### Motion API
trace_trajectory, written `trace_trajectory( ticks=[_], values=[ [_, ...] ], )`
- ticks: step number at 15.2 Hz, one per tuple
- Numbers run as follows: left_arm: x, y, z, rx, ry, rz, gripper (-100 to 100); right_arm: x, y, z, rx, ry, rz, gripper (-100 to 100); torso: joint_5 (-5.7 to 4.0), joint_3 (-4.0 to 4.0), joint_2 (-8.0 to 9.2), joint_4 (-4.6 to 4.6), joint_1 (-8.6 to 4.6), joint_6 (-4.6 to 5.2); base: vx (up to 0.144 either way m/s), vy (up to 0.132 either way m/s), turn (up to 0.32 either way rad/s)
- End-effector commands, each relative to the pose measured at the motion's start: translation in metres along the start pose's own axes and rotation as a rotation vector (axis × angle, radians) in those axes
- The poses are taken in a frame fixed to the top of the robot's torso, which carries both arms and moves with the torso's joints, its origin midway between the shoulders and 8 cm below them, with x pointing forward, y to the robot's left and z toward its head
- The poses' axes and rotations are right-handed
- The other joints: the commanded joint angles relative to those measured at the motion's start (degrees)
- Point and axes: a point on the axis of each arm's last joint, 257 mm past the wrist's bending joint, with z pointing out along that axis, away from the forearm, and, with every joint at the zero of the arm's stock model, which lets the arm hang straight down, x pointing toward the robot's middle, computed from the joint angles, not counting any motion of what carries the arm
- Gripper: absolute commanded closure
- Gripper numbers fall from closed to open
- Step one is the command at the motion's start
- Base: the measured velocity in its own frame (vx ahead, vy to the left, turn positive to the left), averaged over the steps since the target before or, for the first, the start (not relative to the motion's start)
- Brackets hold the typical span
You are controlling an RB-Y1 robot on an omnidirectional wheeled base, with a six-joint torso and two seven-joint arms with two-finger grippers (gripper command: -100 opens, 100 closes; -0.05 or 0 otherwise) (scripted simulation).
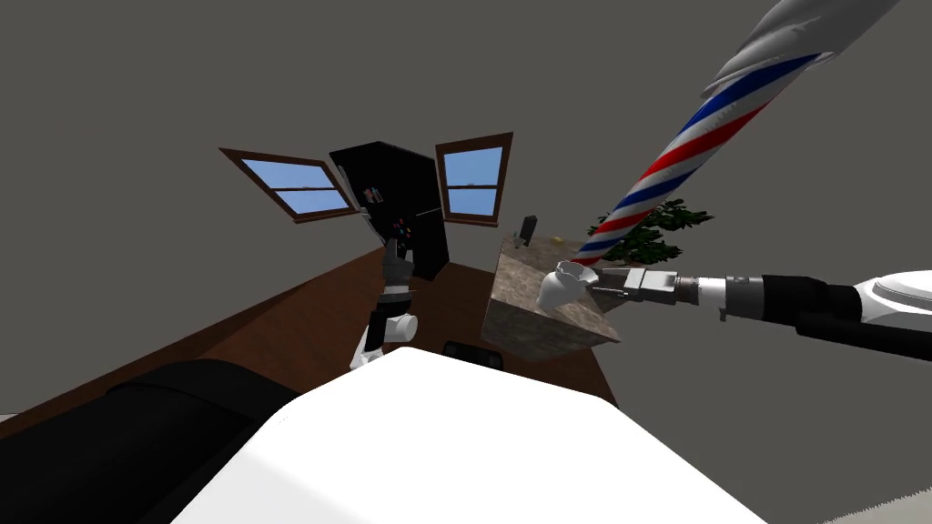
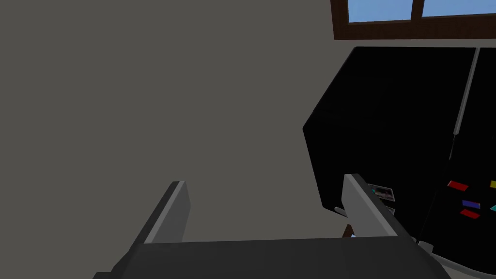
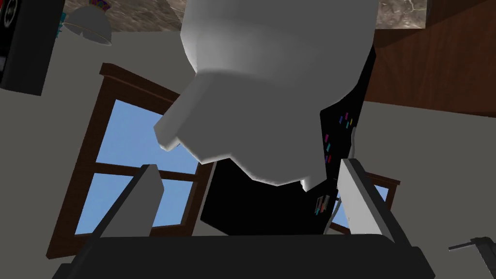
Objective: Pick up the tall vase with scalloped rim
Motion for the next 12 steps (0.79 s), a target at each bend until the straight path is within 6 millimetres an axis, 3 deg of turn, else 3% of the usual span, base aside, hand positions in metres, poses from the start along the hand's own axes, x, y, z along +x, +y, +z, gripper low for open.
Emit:
trace_trajectory(
  ticks=[1,8,12],
  values=[
    [0.0,0.0,0.0,0.0,0.0,0.0,0,0.01,-0.006,-0.007,-0.015,0.069,-0.047,-100,0.0,0.0,0.0,0.0,0.0,0.0,-0.014,0.057,0.088],
    [0.0,0.0,0.0,0.0,0.0,0.0,0,0.025,-0.016,-0.023,-0.069,0.241,-0.156,-100,0.03,0.0,0.0,0.0,0.14,-0.01,-0.006,0.07,0.074],
    [0.0,0.0,0.0,0.0,0.0,0.0,0,0.046,-0.018,-0.038,-0.124,0.375,-0.211,-100,0.03,-0.01,-0.02,-0.01,0.15,-0.01,-0.002,0.081,0.078]
  ],
)
